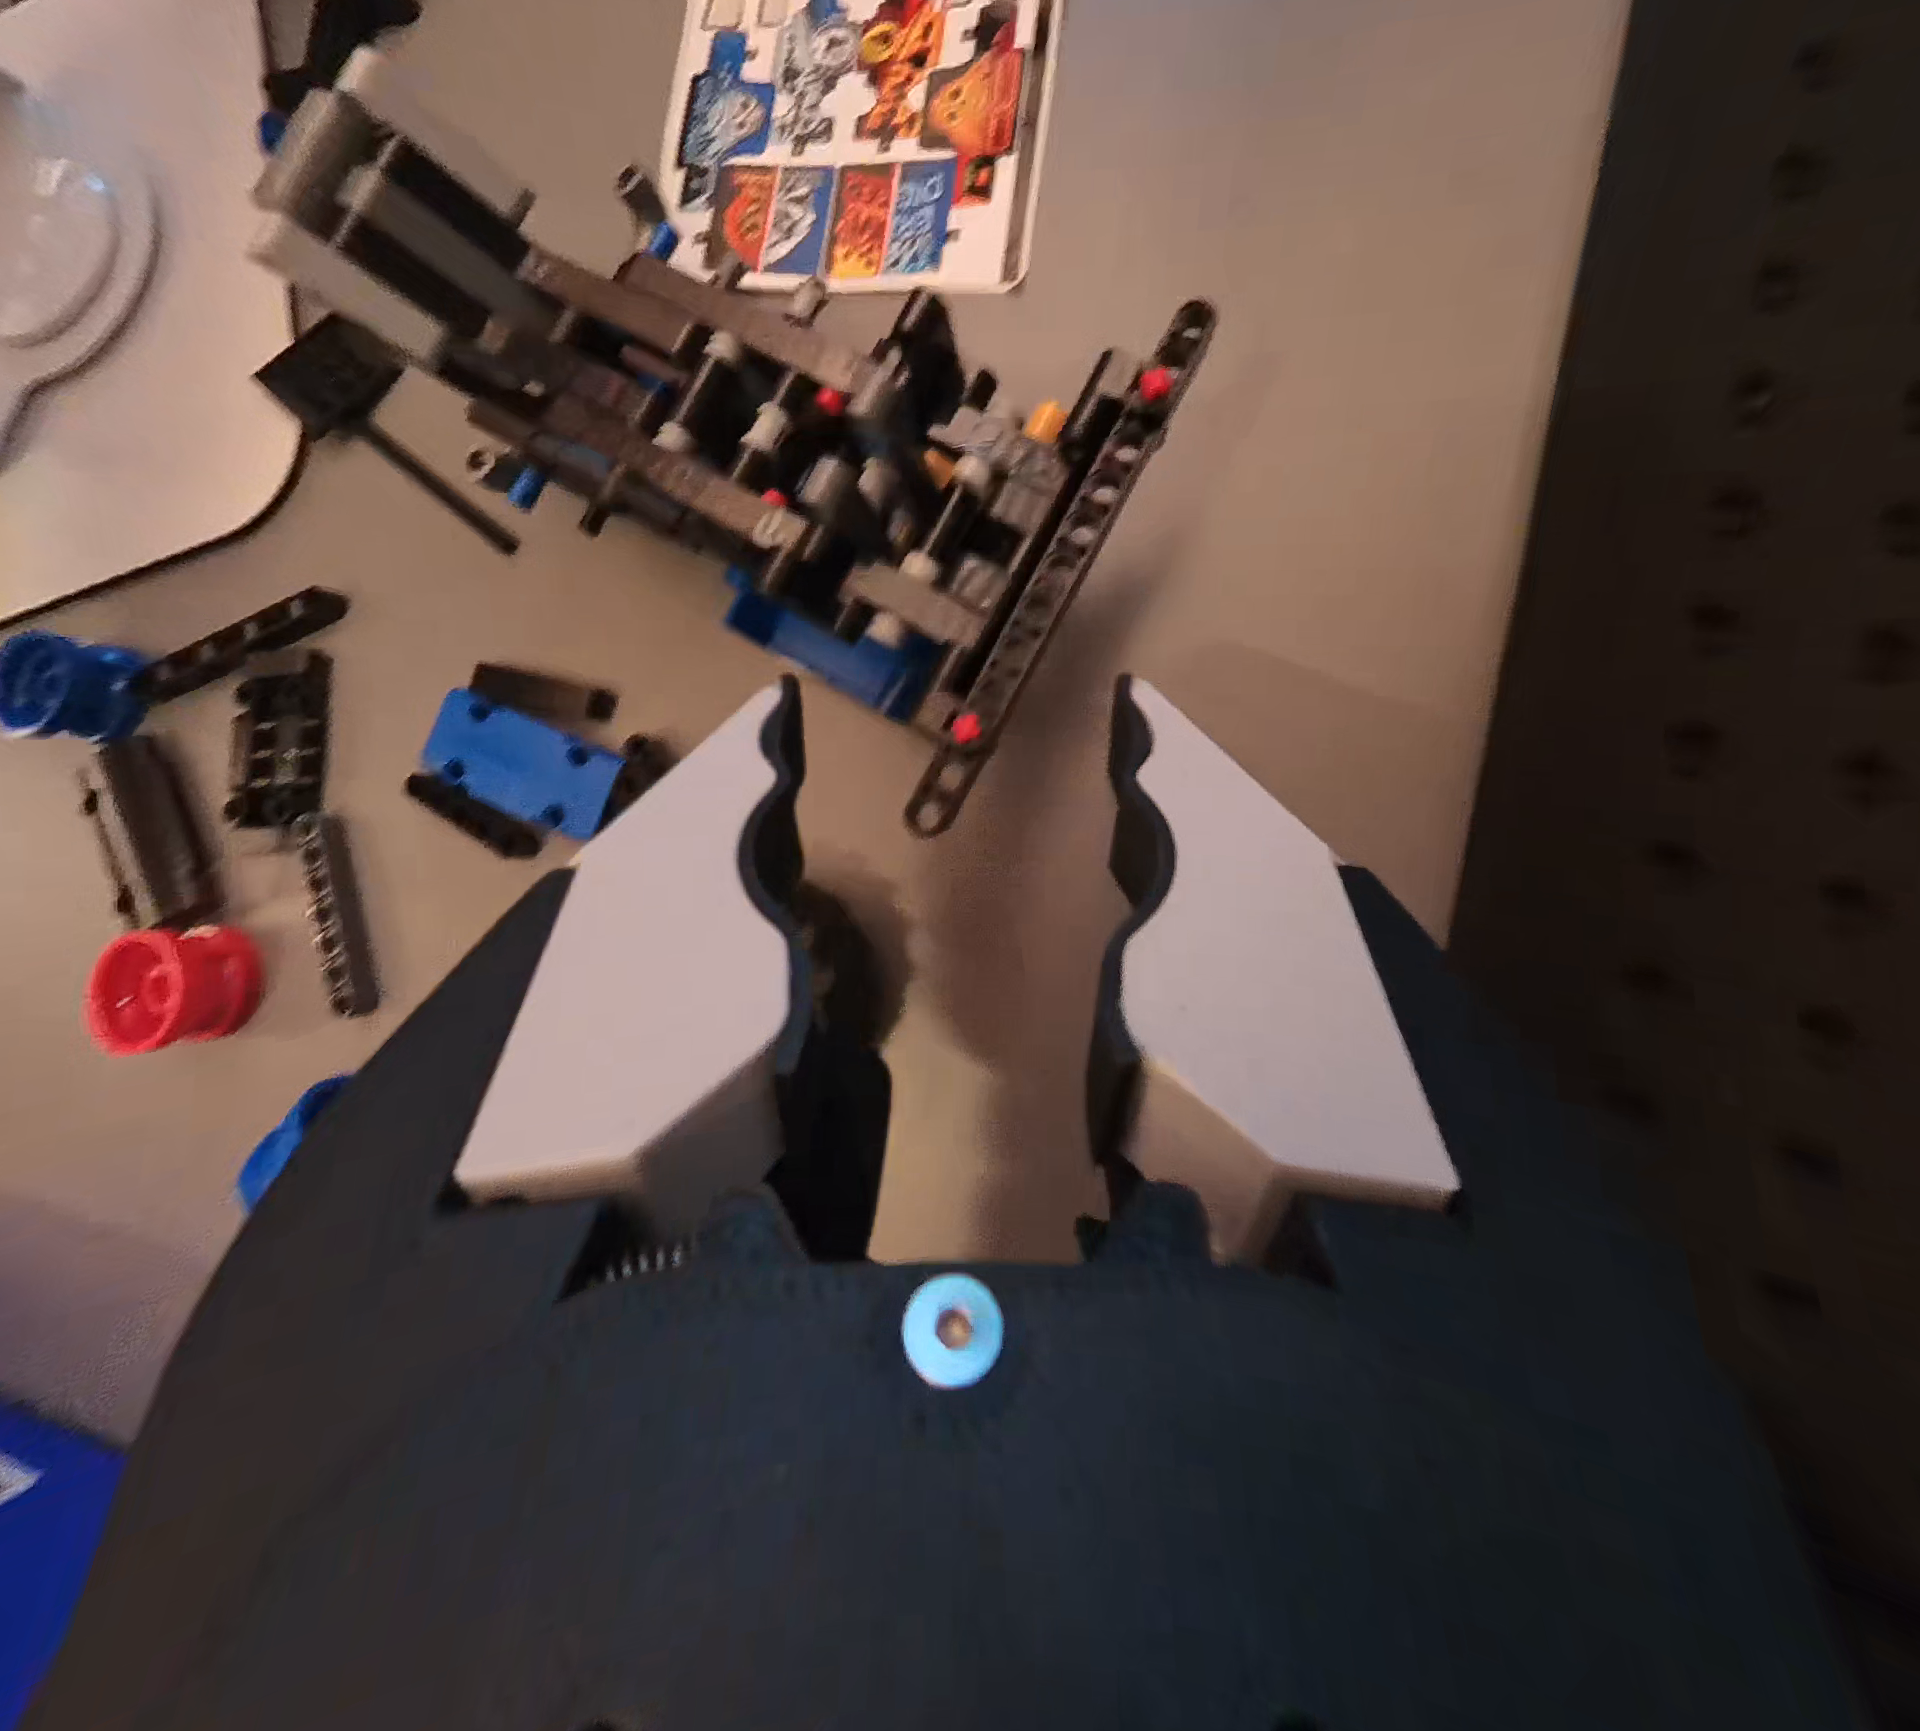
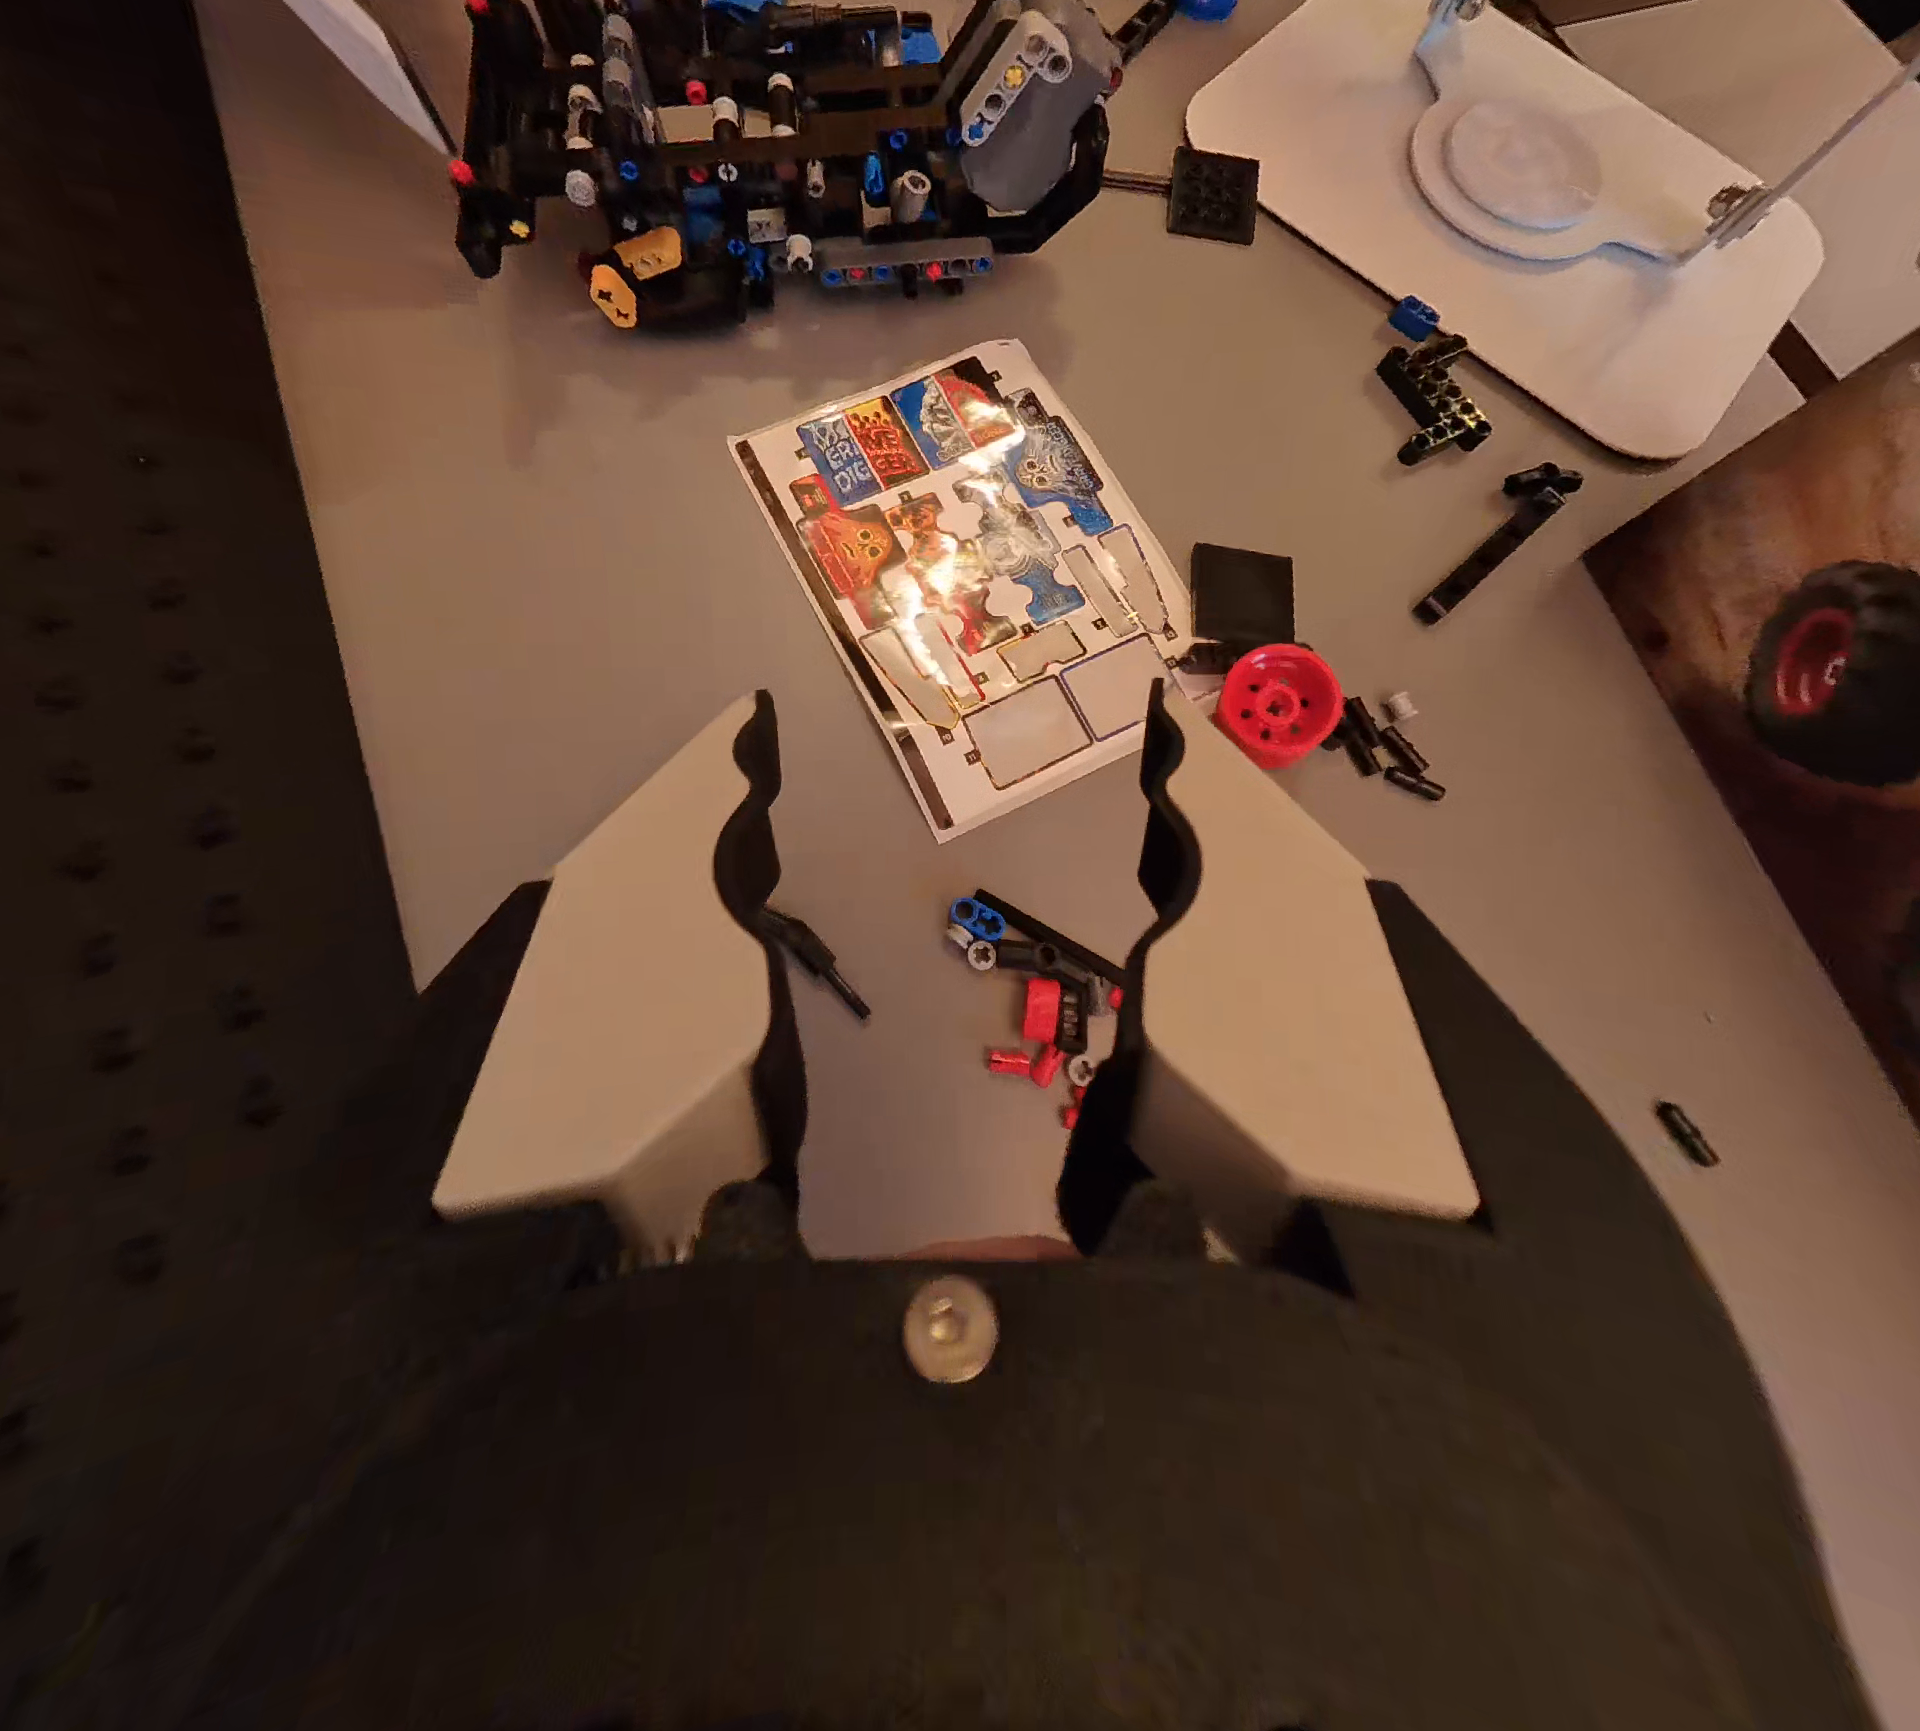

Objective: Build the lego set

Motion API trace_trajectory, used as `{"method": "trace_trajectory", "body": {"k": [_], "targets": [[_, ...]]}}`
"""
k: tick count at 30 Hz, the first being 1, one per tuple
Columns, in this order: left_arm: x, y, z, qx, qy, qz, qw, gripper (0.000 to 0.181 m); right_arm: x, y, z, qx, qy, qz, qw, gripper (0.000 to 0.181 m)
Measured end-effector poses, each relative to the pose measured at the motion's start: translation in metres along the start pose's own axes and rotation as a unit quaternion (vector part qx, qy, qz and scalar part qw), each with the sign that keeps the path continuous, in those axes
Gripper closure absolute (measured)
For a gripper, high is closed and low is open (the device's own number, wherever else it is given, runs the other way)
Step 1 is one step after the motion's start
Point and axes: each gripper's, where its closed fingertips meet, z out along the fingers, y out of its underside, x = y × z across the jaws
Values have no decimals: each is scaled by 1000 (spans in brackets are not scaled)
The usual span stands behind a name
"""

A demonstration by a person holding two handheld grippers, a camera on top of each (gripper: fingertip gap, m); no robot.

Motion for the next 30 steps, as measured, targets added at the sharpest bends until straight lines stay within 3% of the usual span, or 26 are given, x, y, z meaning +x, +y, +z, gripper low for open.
{"method": "trace_trajectory", "body": {"k": [6,13,20,24,30], "targets": [[12,-10,17,4,-21,3,1000,159,7,11,3,14,8,12,1000,116],[30,-18,18,12,-37,17,999,163,30,25,-22,12,56,21,998,117],[38,1,2,3,-49,-21,999,163,21,59,-46,-25,31,26,999,129],[41,14,-10,-4,-59,-46,997,163,8,61,-31,-42,14,9,999,132],[52,28,-22,-12,-44,-57,997,163,-13,43,26,-94,-6,-70,993,129]]}}
